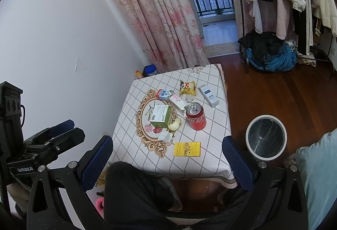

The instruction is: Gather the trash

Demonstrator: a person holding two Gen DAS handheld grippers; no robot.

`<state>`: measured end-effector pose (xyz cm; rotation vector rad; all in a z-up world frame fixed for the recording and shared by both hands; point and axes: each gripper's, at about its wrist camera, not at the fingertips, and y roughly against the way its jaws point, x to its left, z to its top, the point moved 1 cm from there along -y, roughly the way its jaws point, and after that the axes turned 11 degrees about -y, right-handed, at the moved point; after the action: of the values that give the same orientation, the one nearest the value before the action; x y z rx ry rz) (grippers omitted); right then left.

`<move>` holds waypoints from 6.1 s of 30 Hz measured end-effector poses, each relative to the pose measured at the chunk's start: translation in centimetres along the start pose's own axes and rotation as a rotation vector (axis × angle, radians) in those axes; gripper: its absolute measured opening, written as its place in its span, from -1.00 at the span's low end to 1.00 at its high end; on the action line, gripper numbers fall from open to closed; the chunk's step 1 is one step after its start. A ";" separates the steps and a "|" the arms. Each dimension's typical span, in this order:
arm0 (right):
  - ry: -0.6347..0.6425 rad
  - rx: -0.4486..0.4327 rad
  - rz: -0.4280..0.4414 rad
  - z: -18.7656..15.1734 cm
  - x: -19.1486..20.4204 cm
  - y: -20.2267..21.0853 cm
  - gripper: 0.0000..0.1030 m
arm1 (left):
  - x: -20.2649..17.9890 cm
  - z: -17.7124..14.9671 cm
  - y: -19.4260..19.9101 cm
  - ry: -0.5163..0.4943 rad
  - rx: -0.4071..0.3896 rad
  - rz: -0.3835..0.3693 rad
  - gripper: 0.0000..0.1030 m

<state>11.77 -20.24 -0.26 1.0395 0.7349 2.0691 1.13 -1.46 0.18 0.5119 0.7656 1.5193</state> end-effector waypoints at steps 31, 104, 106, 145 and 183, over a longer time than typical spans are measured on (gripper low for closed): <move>0.026 0.008 0.003 0.8 0.4 0.1 1.00 | -0.3 0.0 0.2 0.000 -0.010 -0.017 1.00; -0.211 0.323 -0.251 4.1 -10.0 -40.9 0.48 | 15.9 -2.3 -37.3 0.177 0.582 0.256 1.00; -0.196 0.313 -0.273 4.4 -10.0 -40.7 0.47 | 15.5 -2.3 -38.2 0.161 0.599 0.235 1.00; -0.164 0.268 -0.290 5.7 -13.4 -32.4 0.39 | 9.2 1.8 -31.8 -0.004 0.367 0.404 0.35; -0.838 0.235 -0.314 3.9 -54.3 -25.5 0.81 | -22.6 5.5 -52.8 -0.220 0.520 -0.164 0.48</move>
<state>47.10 -46.95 -40.92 1.6385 0.6386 1.1292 43.72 -23.85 -31.61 0.9608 1.0053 1.0832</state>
